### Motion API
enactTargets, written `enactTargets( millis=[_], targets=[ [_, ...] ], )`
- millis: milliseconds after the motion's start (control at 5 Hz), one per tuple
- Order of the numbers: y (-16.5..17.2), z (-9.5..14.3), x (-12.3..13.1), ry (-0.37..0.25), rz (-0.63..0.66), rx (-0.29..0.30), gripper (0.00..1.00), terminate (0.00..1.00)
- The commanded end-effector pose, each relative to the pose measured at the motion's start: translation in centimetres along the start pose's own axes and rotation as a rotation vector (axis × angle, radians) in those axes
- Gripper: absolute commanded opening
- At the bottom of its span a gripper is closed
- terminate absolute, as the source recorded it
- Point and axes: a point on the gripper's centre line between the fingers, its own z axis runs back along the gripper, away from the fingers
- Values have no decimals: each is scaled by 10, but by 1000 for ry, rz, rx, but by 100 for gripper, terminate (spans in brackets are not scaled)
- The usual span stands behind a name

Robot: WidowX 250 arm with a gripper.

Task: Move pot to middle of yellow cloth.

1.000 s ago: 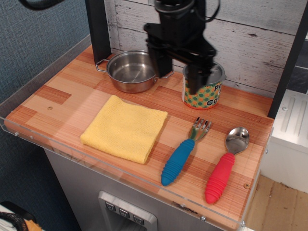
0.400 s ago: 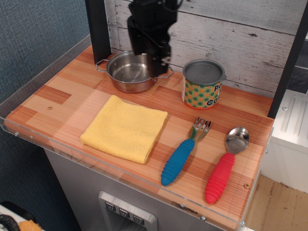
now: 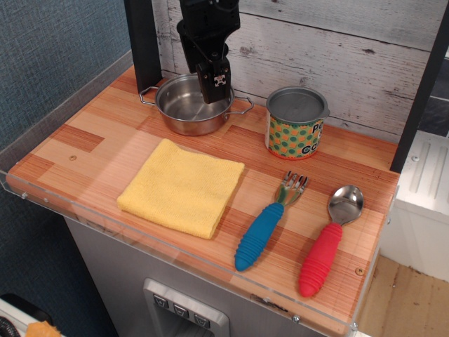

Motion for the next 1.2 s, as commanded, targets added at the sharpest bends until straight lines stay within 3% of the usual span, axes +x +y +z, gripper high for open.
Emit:
enactTargets(
  millis=[0,400,1000],
  targets=[
    [20,-20,6,-11,-14,22,100,0],
    [24,-36,-2,23,-42,-16,100,0],
    [25,-65,1,152,59,6,100,0]
  ],
)
